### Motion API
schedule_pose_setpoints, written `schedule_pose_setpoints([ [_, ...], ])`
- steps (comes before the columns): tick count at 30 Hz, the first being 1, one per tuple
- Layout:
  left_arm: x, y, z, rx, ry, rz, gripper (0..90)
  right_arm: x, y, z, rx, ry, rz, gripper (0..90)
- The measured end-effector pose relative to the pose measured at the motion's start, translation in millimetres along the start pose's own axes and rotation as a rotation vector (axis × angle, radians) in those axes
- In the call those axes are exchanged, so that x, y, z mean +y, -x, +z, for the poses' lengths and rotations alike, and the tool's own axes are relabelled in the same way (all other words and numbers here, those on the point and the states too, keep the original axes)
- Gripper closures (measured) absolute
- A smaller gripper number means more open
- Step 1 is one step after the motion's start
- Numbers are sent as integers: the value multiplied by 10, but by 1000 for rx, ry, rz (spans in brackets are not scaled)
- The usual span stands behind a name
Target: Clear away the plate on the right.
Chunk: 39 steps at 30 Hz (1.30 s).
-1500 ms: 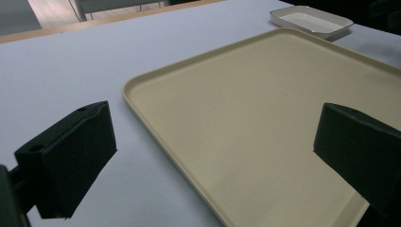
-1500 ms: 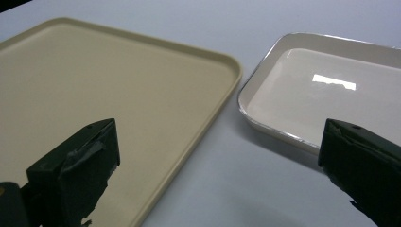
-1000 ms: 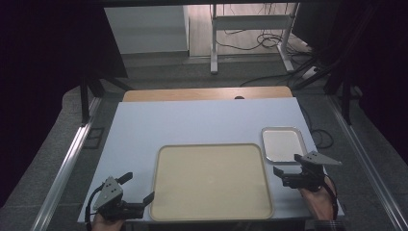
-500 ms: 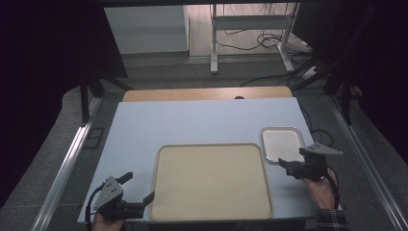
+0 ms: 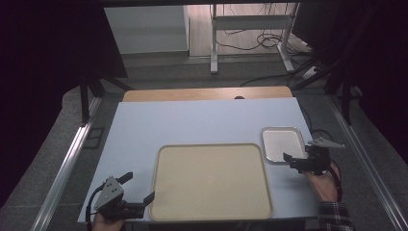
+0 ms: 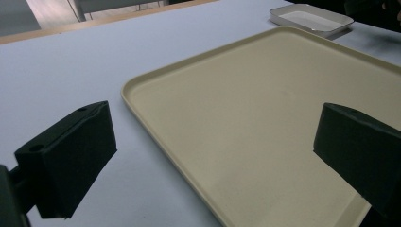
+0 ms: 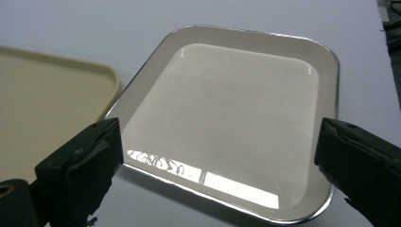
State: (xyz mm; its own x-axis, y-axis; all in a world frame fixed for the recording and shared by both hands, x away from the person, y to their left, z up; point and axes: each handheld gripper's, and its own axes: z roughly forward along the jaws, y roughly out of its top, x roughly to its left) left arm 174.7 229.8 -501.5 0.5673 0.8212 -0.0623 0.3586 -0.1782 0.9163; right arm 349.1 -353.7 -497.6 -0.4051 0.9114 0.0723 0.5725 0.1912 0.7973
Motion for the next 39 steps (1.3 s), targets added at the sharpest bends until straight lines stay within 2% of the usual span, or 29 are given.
schedule_pose_setpoints([
  [3,1,0,1,1,-1,0,0,13,50,15,-3,1,25,16],
  [5,1,1,2,1,-1,0,0,20,83,37,-22,-10,26,15],
  [9,2,1,3,1,-2,1,0,33,146,66,-30,-32,43,40],
  [12,2,1,4,1,-2,1,0,51,204,74,-44,-46,69,131],
  [15,3,2,5,1,-2,3,0,65,249,77,-65,-65,57,229],
  [19,3,3,7,1,-3,3,0,90,329,78,-82,-79,76,353],
  [28,5,4,11,3,-5,5,0,117,533,180,-68,-119,124,542],
  [35,6,5,13,4,-7,6,0,138,609,241,-61,-144,185,732],
  [39,7,5,14,4,-8,6,0,132,658,281,-60,-165,248,849],
])
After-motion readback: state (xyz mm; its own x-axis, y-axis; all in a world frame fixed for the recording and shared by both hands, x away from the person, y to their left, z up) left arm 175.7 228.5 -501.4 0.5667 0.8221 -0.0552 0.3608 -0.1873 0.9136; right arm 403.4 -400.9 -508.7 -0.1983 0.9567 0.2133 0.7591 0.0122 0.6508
